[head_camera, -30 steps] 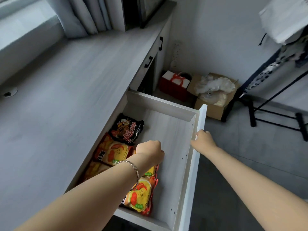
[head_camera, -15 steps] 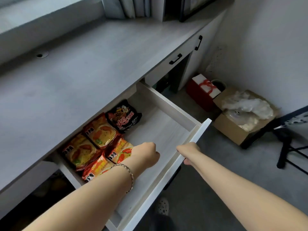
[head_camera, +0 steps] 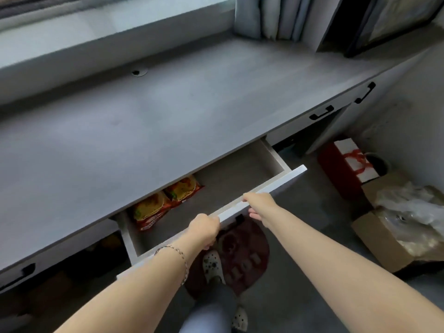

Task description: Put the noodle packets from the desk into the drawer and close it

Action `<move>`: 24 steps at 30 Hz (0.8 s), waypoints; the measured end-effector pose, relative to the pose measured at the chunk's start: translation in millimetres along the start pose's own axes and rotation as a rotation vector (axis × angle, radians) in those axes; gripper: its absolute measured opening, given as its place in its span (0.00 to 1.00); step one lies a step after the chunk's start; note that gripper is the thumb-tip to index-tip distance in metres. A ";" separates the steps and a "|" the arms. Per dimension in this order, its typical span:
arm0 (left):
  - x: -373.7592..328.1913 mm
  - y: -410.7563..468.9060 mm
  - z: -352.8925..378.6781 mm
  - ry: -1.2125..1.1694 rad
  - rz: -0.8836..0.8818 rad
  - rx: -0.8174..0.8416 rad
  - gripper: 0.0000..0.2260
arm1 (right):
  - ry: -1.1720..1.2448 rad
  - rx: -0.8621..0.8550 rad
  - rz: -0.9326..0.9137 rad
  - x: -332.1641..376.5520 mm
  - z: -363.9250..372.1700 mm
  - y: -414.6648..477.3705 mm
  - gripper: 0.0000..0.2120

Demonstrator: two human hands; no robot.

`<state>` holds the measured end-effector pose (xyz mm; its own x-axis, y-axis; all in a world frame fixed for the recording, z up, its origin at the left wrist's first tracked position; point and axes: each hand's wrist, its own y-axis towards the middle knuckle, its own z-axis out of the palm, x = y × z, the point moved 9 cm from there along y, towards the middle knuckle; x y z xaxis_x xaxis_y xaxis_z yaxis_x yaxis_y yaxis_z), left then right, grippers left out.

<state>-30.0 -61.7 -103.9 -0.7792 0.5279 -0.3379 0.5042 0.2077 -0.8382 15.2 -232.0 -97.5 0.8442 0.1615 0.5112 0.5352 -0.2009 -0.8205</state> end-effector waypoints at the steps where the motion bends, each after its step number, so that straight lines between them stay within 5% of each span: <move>1: -0.4 5.8 -9.7 -0.127 -0.045 -0.033 0.17 | 0.026 0.038 0.005 7.8 7.7 3.4 0.22; 4: -9.5 13.1 -24.7 -0.540 -0.190 -0.072 0.16 | 0.130 0.143 0.021 35.5 31.7 15.8 0.24; 7: -22.0 14.9 -23.8 -1.056 -0.277 -0.041 0.17 | 0.264 0.193 0.040 58.6 45.3 22.5 0.15; 11: -35.1 36.2 -46.1 -1.369 -0.310 -0.082 0.20 | 0.425 0.275 0.081 86.1 63.8 25.9 0.10; 20: -50.2 64.1 -52.8 -1.544 -0.299 -0.088 0.13 | 0.573 0.417 0.233 99.4 89.3 58.2 0.13; 24: -52.0 56.1 -53.9 -0.970 -0.344 0.057 0.06 | 0.085 0.525 0.233 104.8 79.7 52.1 0.07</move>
<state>58.9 -33.1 -110.3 -0.8562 -0.4494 -0.2549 0.1984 0.1695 -0.9654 129.1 -148.6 -107.1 0.9489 0.0882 0.3030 0.2670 0.2874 -0.9198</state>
